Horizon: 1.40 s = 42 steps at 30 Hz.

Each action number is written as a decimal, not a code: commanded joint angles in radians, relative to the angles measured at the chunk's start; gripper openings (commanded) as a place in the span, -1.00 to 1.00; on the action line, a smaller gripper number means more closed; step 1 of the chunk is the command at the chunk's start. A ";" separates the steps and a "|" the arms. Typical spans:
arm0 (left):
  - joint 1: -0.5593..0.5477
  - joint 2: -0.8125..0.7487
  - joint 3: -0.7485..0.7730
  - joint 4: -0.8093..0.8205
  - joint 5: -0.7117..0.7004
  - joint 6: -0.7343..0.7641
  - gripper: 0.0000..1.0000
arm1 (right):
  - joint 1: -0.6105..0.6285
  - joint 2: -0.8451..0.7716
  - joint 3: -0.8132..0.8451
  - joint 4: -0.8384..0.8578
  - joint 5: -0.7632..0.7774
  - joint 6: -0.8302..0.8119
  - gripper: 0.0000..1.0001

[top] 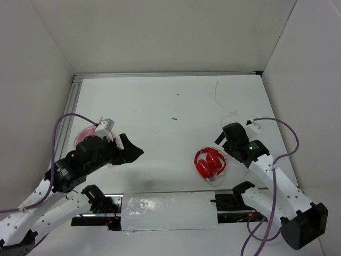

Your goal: Wrap the headphones

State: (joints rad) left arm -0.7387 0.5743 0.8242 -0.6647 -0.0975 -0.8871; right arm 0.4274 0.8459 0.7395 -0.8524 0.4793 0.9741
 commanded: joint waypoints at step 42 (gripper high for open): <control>-0.011 0.483 0.115 0.345 0.530 0.401 0.99 | 0.103 0.010 -0.003 0.501 -0.658 -0.822 -1.00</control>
State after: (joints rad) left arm -0.7433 1.0542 0.9089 -0.4057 0.3180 -0.5560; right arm 0.4656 0.8223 0.6743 -0.4179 -0.2420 0.2279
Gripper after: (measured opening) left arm 0.993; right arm 0.204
